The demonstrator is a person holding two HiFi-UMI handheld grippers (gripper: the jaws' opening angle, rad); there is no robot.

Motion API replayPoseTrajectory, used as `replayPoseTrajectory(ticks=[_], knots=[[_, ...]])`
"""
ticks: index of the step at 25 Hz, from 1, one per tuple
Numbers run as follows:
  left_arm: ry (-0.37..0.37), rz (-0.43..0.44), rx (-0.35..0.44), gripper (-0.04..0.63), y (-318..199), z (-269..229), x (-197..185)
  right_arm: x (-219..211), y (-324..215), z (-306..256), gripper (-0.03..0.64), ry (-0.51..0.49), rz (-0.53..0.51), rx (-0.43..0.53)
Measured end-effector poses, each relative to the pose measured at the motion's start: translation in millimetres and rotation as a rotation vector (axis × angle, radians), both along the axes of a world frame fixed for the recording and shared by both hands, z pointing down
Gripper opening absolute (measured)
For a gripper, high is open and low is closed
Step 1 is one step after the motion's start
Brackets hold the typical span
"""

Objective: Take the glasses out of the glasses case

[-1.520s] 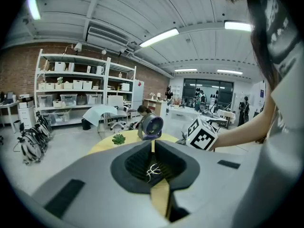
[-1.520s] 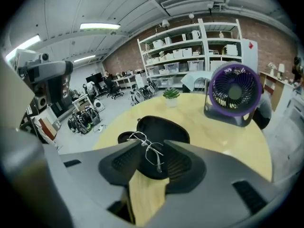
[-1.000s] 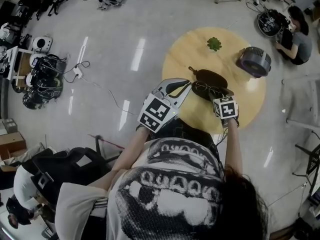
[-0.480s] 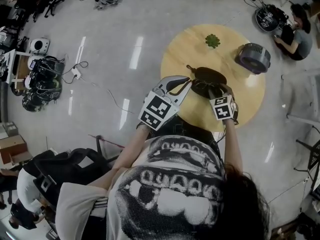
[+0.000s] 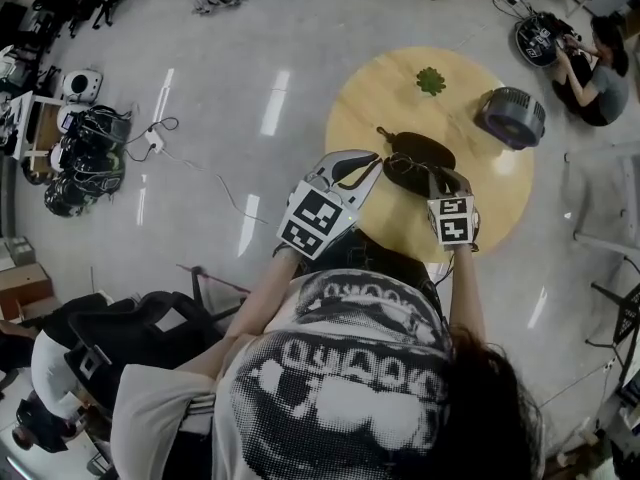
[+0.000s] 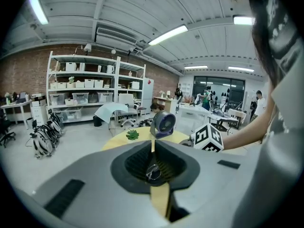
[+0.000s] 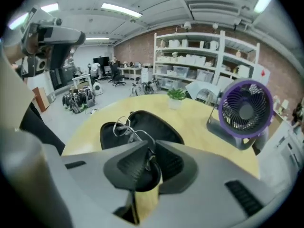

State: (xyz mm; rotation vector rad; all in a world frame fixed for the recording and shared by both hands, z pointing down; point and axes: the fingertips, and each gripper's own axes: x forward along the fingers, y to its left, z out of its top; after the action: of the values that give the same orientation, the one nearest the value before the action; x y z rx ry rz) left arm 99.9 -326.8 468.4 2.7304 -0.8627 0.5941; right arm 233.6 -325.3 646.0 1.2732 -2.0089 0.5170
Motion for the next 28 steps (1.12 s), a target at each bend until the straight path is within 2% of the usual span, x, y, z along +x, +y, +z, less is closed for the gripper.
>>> replayPoseTrajectory(ticks=[1,2,7,16,28], knots=[[0.001,0.001,-0.001,0.028,1,0,0,3,-1,-3,0.053,-0.010,0.020,0.015],[0.001,0.003,-0.002,0.028,1,1,0,4,-1,-6,0.035,-0.031,0.036,0.022],[0.004,0.015,-0.003,0.028,7,2,0,2,3,-10,0.026,-0.080,0.056,0.012],[0.013,0.019,-0.012,0.028,22,1,-23,-14,12,-44,0.015,-0.160,0.115,0.071],[0.022,0.039,-0.006,0.028,72,-4,-75,-54,47,-105,0.012,-0.162,0.167,0.210]])
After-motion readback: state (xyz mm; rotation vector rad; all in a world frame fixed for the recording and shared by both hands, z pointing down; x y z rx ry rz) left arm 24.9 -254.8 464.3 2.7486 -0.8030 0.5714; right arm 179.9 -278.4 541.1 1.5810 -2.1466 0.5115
